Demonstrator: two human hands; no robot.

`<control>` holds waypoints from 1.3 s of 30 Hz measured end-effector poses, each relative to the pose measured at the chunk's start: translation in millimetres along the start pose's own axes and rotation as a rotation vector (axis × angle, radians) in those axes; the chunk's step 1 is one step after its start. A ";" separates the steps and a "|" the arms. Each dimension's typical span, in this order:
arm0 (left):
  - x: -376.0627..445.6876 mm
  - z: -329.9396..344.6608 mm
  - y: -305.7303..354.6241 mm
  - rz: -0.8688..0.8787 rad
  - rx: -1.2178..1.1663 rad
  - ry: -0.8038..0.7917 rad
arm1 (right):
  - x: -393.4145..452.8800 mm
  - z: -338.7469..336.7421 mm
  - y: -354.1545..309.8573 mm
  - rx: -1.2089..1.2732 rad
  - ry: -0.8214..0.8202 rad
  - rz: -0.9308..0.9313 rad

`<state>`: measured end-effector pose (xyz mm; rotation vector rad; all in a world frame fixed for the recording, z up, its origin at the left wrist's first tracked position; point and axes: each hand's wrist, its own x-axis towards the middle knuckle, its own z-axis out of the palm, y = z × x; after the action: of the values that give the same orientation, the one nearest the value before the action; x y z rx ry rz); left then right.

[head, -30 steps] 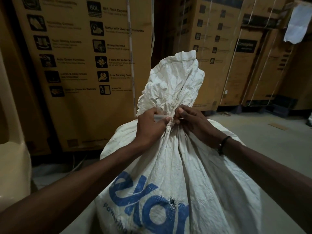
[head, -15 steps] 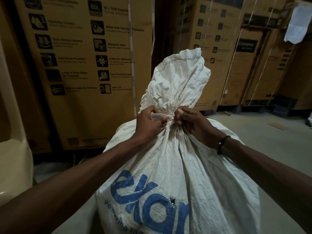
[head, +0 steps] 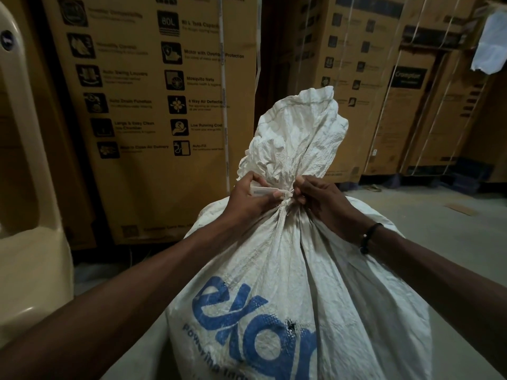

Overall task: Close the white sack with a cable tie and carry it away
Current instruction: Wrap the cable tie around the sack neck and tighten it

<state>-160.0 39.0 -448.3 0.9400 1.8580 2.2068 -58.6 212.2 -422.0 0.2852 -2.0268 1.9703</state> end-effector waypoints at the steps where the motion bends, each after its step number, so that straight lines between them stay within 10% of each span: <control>1: -0.6 -2.8 0.5 -0.017 -0.026 -0.034 | 0.4 1.3 -1.0 -0.028 0.015 -0.003; 39: -9.5 -8.4 10.0 -0.089 -0.065 -0.064 | -9.0 -6.2 -6.8 -0.409 0.085 -0.082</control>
<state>-153.7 25.0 -443.3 0.8885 1.7537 2.1456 -47.4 217.5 -418.6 0.1841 -2.2581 1.4491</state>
